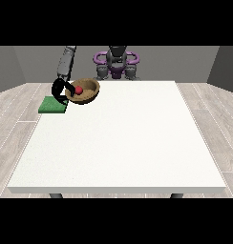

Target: Pick the cup and pour the ball into the bowl, then pick the bowl and place it on the pad

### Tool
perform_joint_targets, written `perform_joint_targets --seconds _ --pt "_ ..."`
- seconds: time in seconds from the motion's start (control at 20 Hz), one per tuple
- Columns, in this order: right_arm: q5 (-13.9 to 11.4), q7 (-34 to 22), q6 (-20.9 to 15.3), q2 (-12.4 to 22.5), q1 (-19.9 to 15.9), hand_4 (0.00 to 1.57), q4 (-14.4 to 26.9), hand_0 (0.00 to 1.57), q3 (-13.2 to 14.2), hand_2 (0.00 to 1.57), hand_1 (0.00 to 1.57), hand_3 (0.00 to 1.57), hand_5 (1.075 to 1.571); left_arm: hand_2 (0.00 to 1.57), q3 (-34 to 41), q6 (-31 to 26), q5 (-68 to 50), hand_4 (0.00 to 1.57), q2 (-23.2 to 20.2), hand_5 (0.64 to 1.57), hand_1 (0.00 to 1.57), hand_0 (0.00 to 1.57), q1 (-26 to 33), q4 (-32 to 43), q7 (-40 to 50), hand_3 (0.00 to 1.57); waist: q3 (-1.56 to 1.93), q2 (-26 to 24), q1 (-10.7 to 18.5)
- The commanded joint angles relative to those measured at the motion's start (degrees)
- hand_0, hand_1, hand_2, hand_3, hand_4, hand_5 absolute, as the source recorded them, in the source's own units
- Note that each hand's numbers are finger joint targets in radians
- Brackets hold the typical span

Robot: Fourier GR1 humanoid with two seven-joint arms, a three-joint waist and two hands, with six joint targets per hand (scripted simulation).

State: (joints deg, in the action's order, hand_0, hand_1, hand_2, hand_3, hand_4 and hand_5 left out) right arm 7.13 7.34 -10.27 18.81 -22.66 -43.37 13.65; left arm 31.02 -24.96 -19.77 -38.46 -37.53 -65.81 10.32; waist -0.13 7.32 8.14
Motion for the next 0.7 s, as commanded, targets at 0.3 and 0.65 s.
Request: perform_joint_targets --seconds 0.3,0.65 --pt "-2.8 -18.1 7.3 15.2 -6.0 1.10 -4.4 1.57 -1.8 1.57 1.57 0.55 1.567 0.00 3.1 -0.2 2.5 1.20 -2.9 1.545 0.00 0.00 5.5 7.6 -8.1 0.00 0.06 -2.0 -7.4" --pt "-0.3 -18.0 12.3 21.9 -7.6 1.09 -0.7 1.57 3.4 1.57 1.57 0.58 1.564 0.00 3.5 -2.8 0.5 1.20 -5.2 1.546 0.00 0.00 6.6 8.9 -9.6 0.00 0.12 0.2 -6.4"
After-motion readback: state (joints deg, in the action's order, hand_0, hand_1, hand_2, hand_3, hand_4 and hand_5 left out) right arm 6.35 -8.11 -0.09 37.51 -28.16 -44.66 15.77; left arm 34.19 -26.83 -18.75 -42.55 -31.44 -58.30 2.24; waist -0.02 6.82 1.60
